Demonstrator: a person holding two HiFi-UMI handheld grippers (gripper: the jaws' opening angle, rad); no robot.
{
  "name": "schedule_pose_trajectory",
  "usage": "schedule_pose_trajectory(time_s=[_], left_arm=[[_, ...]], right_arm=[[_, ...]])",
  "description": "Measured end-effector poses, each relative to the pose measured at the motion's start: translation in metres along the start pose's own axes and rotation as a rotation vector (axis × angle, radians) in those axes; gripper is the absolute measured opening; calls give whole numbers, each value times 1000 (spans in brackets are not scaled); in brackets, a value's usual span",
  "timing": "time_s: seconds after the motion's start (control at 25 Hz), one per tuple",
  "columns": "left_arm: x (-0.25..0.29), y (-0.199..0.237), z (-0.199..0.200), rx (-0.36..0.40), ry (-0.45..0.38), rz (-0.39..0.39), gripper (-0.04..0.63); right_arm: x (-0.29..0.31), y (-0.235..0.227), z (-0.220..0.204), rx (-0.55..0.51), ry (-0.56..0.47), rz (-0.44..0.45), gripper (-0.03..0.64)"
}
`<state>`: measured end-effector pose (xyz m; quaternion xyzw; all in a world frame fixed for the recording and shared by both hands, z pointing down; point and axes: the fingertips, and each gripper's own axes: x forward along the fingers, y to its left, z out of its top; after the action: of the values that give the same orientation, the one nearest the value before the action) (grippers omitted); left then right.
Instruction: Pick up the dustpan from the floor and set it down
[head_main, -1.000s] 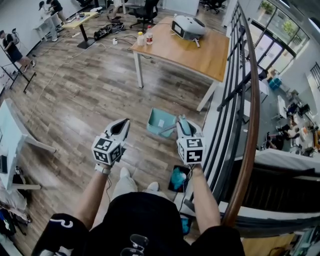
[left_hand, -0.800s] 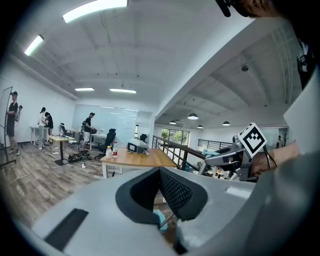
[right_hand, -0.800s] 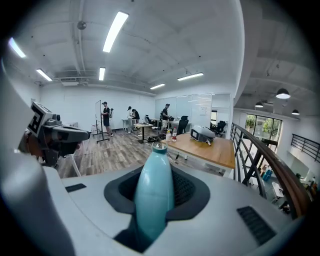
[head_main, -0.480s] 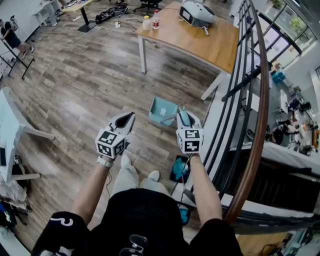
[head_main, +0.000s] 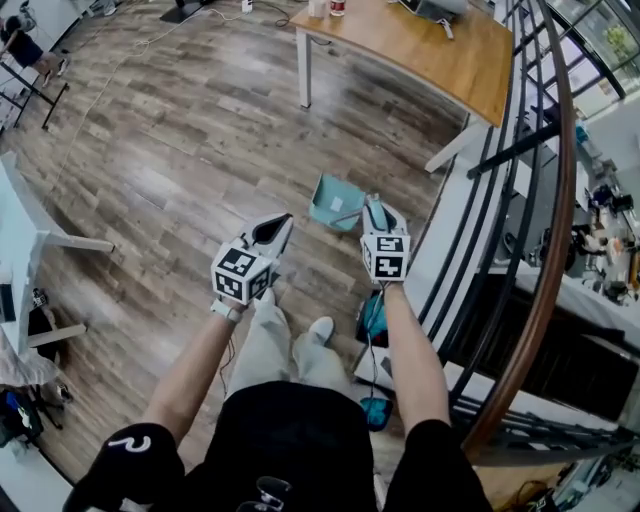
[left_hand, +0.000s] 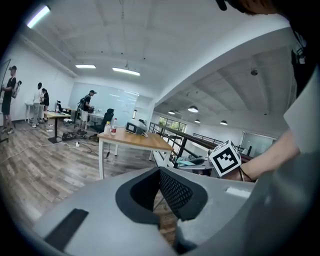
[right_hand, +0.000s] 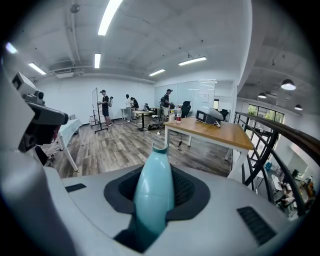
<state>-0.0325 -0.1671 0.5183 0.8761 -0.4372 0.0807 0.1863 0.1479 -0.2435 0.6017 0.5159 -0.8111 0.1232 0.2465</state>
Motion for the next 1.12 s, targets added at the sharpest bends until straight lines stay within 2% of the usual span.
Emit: schedule_pose_trajectory(time_s=[0.32,0.6,1.12], left_arm=[[30,51,-69,-47,79,-15,-3],[47,81,-125,-92,149,-12,-3],[69,80,-166,-116,197,-40,-3]], right_arm=[[74,17,-60,13,96,9,92],[113,42,-120,-4,162,14,92],[131,66,-196,-11,251,40,92]])
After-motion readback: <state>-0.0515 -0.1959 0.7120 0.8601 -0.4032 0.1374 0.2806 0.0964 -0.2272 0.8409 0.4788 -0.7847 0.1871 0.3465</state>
